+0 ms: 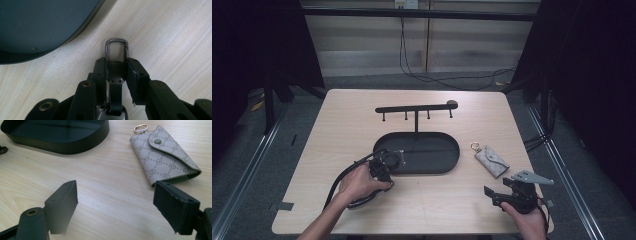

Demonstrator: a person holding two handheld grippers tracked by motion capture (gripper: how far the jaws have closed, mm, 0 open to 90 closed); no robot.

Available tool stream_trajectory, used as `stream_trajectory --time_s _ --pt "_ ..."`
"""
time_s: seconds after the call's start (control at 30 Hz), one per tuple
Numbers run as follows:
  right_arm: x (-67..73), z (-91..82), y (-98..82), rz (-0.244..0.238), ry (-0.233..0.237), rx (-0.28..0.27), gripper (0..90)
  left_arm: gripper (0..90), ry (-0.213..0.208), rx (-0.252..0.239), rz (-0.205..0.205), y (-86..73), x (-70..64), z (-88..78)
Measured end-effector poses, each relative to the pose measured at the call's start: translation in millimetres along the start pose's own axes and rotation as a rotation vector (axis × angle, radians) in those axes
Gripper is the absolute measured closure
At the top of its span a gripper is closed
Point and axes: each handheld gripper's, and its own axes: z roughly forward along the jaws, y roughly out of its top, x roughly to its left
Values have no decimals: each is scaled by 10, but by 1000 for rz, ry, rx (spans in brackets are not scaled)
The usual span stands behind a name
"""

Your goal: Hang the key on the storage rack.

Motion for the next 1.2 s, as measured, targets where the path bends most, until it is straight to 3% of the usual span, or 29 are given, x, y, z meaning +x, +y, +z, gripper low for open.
stream_trajectory --time_s 0.1,0.17,0.37,0.4,0.47,0.57,0.8,1.0,1.13,1.2 --pt "1 -2 -2 -1 -1 -1 195 706 -18 0 4 -10 10 -29" --pt "-5 -4 -3 3 1 -1 195 706 -27 -29 -7 -53 23 -100" --pt "1 -1 0 3 10 5 195 706 -24 -61 -23 -128 42 -218" --pt "1 -2 -1 3 9 5 195 707 -27 -55 -9 -133 53 -239" --pt "0 -3 -1 3 9 5 195 707 -29 -69 -26 -148 52 -258" --pt "-2 -3 -2 5 8 6 195 707 -14 -82 -51 -178 55 -323" --pt "-3 -6 -3 6 8 8 195 706 -12 -99 -37 -272 100 -486" --pt "-4 2 -2 6 11 12 195 707 2 -122 -65 -345 171 -661" --pt "-5 3 -2 5 11 12 195 707 -5 -143 -71 -382 213 -748" --pt "-6 4 -1 6 11 13 195 707 10 -164 -60 -406 215 -791"
